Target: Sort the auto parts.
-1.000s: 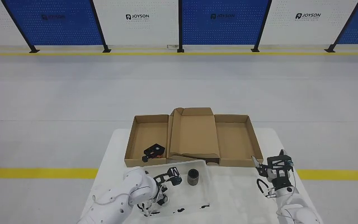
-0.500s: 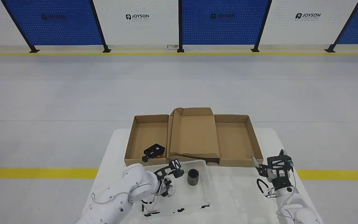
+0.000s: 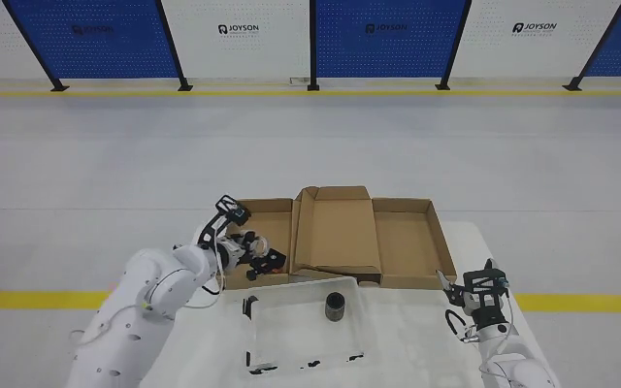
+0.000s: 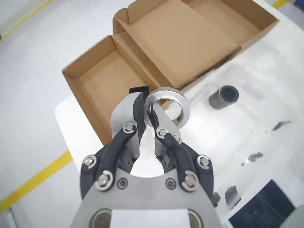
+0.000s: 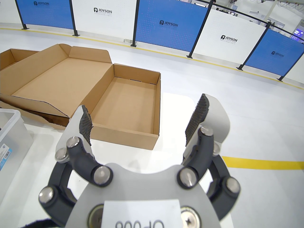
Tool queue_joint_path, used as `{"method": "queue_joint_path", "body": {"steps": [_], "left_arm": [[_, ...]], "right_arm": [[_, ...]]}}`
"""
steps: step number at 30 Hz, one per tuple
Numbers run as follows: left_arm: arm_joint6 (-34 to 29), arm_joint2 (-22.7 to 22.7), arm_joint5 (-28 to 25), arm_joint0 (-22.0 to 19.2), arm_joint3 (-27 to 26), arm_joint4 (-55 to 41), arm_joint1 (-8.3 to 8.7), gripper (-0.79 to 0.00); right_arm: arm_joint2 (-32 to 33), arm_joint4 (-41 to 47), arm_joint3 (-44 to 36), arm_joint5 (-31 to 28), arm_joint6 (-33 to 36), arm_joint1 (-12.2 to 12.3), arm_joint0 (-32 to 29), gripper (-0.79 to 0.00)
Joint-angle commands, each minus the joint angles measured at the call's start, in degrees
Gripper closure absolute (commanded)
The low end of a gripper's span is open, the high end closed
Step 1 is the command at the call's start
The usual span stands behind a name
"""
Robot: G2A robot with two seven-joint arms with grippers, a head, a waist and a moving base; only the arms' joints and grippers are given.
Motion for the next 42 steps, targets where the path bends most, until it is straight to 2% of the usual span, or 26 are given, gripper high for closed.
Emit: {"method": "queue_joint_path", "body": {"steps": [1, 6, 9, 10, 11, 12, 13, 16, 19, 25, 29, 33, 38, 40, 42], "left_arm": [[0.68, 2.90, 0.11, -3.99, 7.12, -0.62, -0.67, 0.000], [2.68, 9.51, 1.83, -10.98, 18.53, 0.08, -2.54, 0.000], [4.46, 12.61, 3.03, -14.12, 23.68, 0.55, -3.67, 0.000], [5.01, 13.08, 3.41, -14.66, 24.66, 0.56, -3.89, -0.145], [5.88, 13.63, 4.04, -15.35, 25.91, 0.33, -4.22, -0.329], [6.64, 14.11, 4.52, -15.90, 26.87, 0.14, -4.50, -0.640], [7.38, 14.45, 4.87, -16.36, 27.56, -0.01, -4.72, -0.785], [9.48, 14.90, 5.41, -16.85, 27.22, 1.24, -4.98, -0.785], [11.11, 14.19, 4.97, -15.47, 24.01, 3.05, -4.63, -0.785], [13.47, 10.40, 7.26, -8.71, 12.15, 7.26, -3.24, -0.785], [12.89, 7.27, 1.69, -1.11, 2.26, 4.00, -2.08, -0.785], [9.99, 5.73, -4.46, 5.51, -4.79, 4.08, -0.96, -0.785], [7.42, 5.24, -10.59, 10.70, -9.52, 1.17, -0.19, -0.785], [5.75, 5.13, -13.03, 11.72, -10.22, -0.17, 0.09, -0.785], [5.75, 5.13, -13.03, 11.72, -10.22, -0.17, 0.09, -0.785]], "right_arm": [[0.00, 0.00, 0.00, 0.00, 0.00, 0.00, 0.00, -0.785], [0.00, 0.00, 0.00, 0.00, 0.00, 0.00, 0.00, -0.785], [0.00, 0.00, 0.00, 0.00, 0.00, 0.00, 0.00, -0.785], [0.00, 0.00, 0.00, 0.00, 0.00, 0.00, 0.00, -0.785], [0.00, 0.00, 0.00, 0.00, 0.00, 0.00, 0.00, -0.785], [0.00, 0.00, 0.00, 0.00, 0.00, 0.00, 0.00, -0.785], [0.00, 0.00, 0.00, 0.00, 0.00, 0.00, 0.00, -0.785], [0.00, 0.00, 0.00, 0.00, 0.00, 0.00, 0.00, -0.785], [0.00, 0.00, 0.00, 0.00, 0.00, 0.00, 0.00, -0.785], [0.00, 0.00, 0.00, 0.00, 0.00, 0.00, 0.00, -0.785], [0.00, 0.00, 0.00, 0.00, 0.00, 0.00, 0.00, -0.785], [0.00, 0.00, 0.00, 0.00, 0.00, 0.00, 0.00, -0.785], [0.00, 0.00, 0.00, 0.00, 0.00, 0.00, 0.00, -0.785], [0.00, 0.00, 0.00, 0.00, 0.00, 0.00, 0.00, -0.785], [0.00, 0.00, 0.00, 0.00, 0.00, 0.00, 0.00, -0.785]]}}
